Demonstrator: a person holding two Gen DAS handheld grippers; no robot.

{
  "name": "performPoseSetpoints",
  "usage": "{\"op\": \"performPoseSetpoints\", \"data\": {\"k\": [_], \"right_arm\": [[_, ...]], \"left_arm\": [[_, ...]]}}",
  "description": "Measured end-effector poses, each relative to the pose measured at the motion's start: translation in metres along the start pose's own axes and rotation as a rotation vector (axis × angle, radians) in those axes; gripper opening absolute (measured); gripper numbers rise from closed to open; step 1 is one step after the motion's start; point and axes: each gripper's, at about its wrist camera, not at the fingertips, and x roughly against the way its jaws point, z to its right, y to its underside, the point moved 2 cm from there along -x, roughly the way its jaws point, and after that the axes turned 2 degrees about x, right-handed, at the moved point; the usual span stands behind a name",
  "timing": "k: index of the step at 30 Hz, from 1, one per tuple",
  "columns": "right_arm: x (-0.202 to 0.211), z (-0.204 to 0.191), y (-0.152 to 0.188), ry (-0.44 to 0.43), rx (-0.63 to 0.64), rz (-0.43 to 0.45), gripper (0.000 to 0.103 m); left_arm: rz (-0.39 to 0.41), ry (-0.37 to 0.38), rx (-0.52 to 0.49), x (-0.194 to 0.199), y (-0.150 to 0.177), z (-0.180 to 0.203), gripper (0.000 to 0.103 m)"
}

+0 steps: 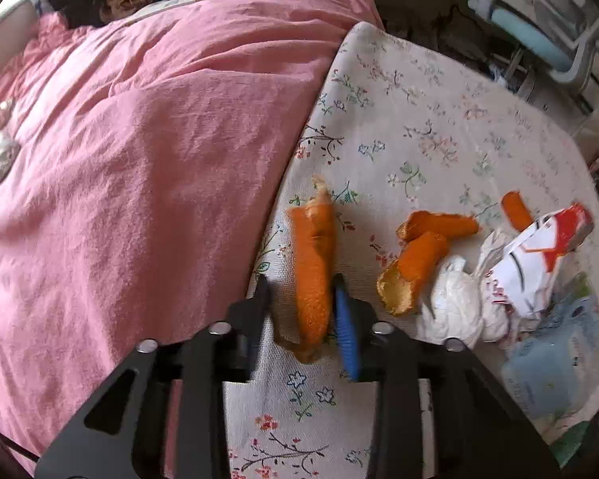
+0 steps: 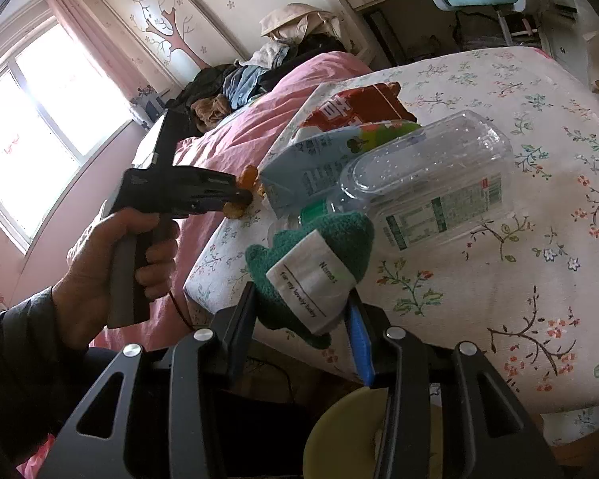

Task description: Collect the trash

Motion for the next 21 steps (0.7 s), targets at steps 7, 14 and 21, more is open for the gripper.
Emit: {"op": "performPoseSetpoints", "data": {"k": [7,14,21], "right_arm": [[0.004,-0.003,0.001,-0.001,0.014,0.007,0.042],[0.015,-0.014,0.006,0.003,0.056,0.007,0.042],[0.028,-0.031,0.021,0.044,0.16,-0.037,0.042]], "left_arm": [[0.034,0.134,0.061,0.03,0.012,-0.007,0.02],[0.123,0.278,0.059,0.08,0.048,-0.004,0.02],[0.125,0.372,-0.035,0.111,0.118,0.027,0.02]]}}
